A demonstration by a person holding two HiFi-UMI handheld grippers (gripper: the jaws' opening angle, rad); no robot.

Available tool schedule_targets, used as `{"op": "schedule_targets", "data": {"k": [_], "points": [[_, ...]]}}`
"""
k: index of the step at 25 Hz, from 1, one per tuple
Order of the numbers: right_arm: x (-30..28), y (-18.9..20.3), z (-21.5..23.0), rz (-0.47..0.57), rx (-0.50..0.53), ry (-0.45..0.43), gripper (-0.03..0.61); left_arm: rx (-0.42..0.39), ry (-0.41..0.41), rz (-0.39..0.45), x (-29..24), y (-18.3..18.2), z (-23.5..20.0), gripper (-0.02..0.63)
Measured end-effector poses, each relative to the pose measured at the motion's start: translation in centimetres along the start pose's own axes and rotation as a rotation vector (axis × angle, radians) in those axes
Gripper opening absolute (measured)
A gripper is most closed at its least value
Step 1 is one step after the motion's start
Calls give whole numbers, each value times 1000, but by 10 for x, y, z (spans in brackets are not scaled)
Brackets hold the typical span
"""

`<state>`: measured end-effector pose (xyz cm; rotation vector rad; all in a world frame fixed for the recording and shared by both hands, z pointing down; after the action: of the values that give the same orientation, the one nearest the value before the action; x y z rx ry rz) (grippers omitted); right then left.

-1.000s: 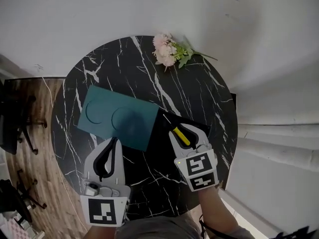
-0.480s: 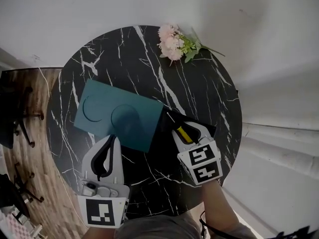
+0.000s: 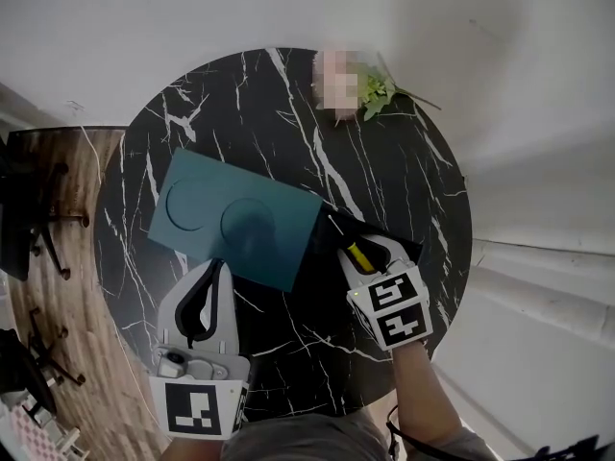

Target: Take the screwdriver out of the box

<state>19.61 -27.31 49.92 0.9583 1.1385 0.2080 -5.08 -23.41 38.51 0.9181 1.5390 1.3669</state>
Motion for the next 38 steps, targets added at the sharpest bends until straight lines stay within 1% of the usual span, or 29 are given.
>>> {"op": "schedule_targets", "data": {"k": [3,5,9,12,17,22,28,33,38], "points": [[0,0,1,-4,3,1,121,-4,-3,0,2,-1,1,1],[0,-1,1,-3,10,2,98,-8,-7,3,4,-3,1,1],[3,-1,-3,16,28,-12,97,-18,-19,13,10,-9,-1,2],[10,-4,-7,49,32,0,97,-27,-30,23,16,-13,-4,2],[35,-19,-11,146,30,43,95,-41,-18,56,29,-26,-1,2],[76,-45,-22,269,36,91,95,-65,12,114,46,-48,5,1],[136,-80,-52,411,74,145,95,-85,53,196,74,-78,11,2],[181,-106,-78,520,111,179,95,-100,80,278,95,-101,7,0],[223,-130,-102,626,114,175,96,-114,86,354,112,-125,3,0]]}}
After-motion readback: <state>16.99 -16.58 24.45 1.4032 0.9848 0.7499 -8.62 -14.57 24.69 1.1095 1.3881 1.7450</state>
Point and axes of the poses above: the fingertips, and each gripper's own axes: x backward along the fingers, z to its right, y out of its underside, the point moved 10 cm from there along x, backward along the fingers, and after that the axes turned 15 degrees about z, right-handed, at the moved point
